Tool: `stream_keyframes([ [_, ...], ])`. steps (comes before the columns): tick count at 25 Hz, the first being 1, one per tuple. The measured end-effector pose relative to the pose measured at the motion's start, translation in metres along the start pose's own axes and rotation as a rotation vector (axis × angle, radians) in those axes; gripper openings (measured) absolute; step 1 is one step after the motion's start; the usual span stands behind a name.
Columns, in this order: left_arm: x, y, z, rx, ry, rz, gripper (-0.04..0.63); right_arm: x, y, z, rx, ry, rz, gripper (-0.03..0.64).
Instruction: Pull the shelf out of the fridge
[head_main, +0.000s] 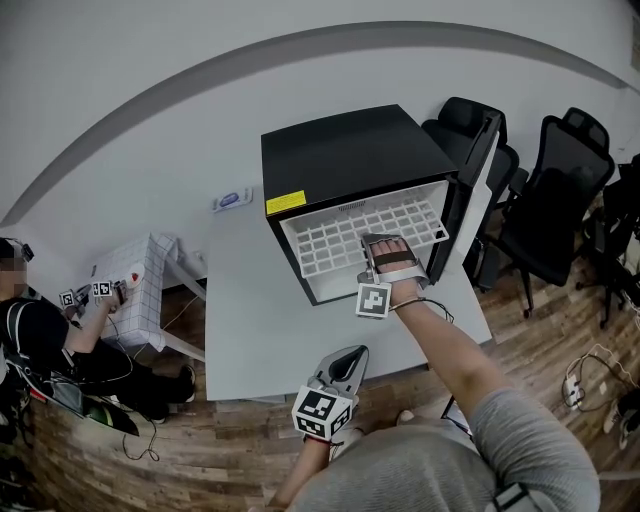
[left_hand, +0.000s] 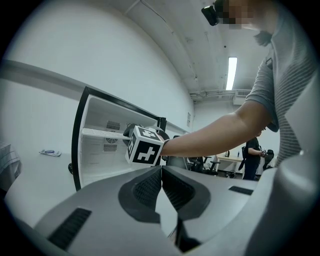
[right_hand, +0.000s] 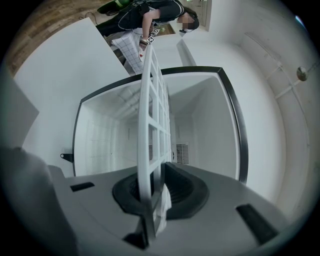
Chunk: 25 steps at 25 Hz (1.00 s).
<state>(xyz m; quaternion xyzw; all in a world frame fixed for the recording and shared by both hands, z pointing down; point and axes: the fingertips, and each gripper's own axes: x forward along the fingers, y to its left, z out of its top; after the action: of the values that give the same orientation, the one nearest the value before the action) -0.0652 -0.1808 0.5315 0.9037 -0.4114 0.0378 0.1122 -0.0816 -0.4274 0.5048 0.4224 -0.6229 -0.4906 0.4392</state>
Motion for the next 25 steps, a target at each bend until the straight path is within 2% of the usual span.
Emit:
stream_keyframes([
  [13, 0.000, -0.001, 0.000, -0.006, 0.005, -0.004, 0.011, -0.008, 0.005, 0.000, 0.005, 0.003, 0.024, 0.034],
  [25, -0.009, -0.005, -0.007, -0.003, -0.005, 0.005, 0.011, -0.015, 0.007, -0.002, -0.001, 0.017, 0.012, 0.035],
])
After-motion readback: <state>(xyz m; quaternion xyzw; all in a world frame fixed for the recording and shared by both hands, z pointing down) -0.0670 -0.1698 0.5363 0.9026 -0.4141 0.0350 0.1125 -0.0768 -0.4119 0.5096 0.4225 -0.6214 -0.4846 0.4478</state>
